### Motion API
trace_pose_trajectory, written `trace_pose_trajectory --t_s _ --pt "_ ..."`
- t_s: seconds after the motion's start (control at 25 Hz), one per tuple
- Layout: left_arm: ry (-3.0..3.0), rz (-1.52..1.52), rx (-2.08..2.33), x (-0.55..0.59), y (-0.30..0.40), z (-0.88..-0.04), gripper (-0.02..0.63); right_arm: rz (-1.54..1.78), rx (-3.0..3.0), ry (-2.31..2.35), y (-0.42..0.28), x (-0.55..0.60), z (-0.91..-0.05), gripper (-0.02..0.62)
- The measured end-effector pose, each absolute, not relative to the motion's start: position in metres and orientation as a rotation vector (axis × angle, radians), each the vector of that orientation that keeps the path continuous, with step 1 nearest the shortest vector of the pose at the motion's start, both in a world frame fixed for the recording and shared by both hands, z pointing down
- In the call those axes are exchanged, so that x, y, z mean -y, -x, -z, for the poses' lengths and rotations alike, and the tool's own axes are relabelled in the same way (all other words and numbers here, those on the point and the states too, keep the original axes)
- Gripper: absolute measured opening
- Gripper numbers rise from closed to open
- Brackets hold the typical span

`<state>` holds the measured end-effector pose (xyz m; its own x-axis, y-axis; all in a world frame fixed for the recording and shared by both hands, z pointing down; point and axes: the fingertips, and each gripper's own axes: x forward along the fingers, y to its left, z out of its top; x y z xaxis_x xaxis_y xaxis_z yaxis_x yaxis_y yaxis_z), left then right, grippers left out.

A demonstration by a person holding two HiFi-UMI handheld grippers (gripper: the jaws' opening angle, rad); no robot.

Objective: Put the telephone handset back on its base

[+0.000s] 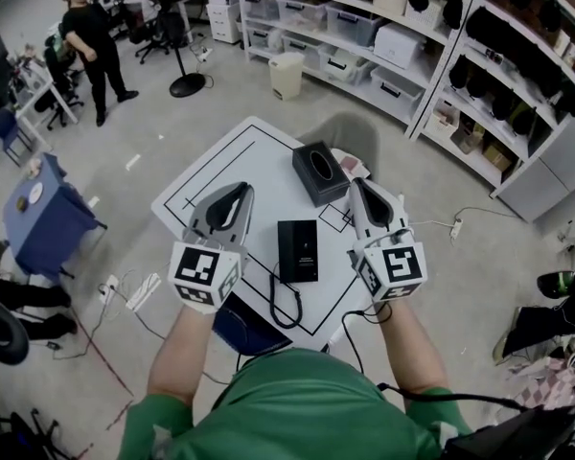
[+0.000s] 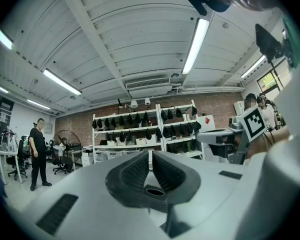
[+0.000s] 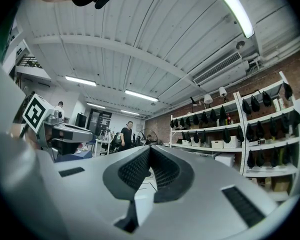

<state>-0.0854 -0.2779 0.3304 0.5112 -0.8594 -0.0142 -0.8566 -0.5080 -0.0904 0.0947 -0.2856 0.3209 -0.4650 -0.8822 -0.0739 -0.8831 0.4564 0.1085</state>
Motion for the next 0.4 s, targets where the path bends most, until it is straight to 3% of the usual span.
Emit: trace_pose_trajectory --t_s 0.4 --pt "2.642 0.081 -1.498 0.2794 0.0816 -0.3338 0.037 -0.221 -2.676 1.621 -0.0966 0.2865 -0.3207 0.023"
